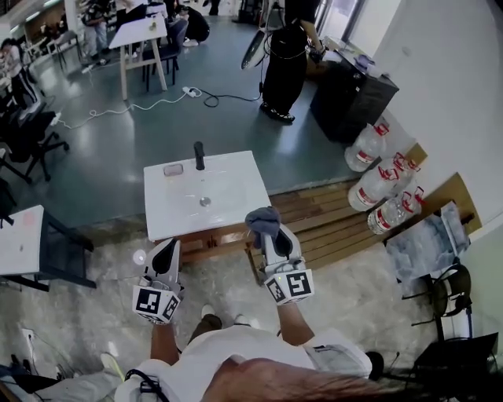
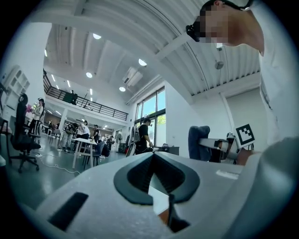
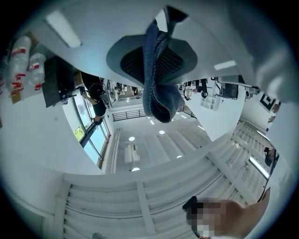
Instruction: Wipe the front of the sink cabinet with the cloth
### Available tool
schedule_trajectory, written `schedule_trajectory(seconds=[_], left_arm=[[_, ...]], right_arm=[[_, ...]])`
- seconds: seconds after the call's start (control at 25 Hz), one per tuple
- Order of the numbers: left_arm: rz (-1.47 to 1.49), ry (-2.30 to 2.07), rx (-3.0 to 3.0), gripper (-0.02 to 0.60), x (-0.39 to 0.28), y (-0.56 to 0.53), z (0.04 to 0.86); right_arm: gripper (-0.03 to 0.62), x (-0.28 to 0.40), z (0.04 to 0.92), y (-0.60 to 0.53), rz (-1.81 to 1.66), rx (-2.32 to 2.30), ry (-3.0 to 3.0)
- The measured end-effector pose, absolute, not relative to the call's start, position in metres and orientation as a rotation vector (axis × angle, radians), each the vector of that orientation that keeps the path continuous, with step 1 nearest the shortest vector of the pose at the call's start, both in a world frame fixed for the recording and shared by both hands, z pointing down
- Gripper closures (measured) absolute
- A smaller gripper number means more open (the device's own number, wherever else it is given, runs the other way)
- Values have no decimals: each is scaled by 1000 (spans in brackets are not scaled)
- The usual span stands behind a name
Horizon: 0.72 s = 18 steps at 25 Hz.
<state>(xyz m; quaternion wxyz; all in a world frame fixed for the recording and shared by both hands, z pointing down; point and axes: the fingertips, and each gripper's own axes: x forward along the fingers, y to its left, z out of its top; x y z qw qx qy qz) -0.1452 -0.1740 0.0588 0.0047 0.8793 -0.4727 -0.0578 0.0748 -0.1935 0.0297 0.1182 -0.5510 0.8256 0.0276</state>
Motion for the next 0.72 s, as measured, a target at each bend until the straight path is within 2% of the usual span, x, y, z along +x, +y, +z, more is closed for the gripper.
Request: schedule_trajectory(seconds=[0.72], left_arm=[[-231, -1523, 2757, 580, -140, -163, 40]], right_arm=[[543, 68, 25, -196, 41, -1550, 2509]])
